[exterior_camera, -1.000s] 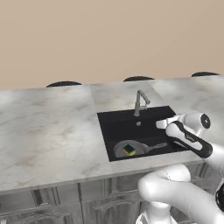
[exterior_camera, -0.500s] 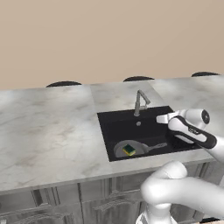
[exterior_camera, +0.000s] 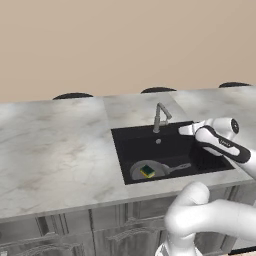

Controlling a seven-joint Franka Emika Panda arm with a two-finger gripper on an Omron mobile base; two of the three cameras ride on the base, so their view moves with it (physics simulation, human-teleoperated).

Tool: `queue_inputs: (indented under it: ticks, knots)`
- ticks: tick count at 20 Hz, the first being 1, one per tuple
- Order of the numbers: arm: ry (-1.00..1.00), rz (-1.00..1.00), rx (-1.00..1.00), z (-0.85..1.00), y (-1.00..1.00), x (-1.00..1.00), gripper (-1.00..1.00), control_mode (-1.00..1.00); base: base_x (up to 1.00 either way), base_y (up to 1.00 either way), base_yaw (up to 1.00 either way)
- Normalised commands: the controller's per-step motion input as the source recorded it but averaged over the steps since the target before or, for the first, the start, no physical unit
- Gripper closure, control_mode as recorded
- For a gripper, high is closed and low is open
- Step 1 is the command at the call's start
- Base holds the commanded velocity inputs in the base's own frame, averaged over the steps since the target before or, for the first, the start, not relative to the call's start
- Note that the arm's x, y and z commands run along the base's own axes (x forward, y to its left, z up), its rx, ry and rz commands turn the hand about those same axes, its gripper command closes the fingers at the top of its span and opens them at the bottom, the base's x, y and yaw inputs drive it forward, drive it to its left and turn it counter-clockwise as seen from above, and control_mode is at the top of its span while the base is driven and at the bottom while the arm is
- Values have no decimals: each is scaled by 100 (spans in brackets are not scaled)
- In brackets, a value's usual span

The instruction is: Pick the pan and sponge and place them into the sink. Then turn on the water.

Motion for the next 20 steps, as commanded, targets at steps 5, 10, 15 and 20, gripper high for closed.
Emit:
queue_inputs:
  ticks: [5,10,15,20]
  knots:
    - [-15,0,-25,0,-7,43,-100,-100,0,0,0]
    - [-22,0,-26,0,0,34,-100,-100,0,0,0]
    - [-12,0,-4,-9,-2,34,-100,-100,0,0,0]
    - [-7,0,0,-3,-17,47,-100,-100,0,0,0]
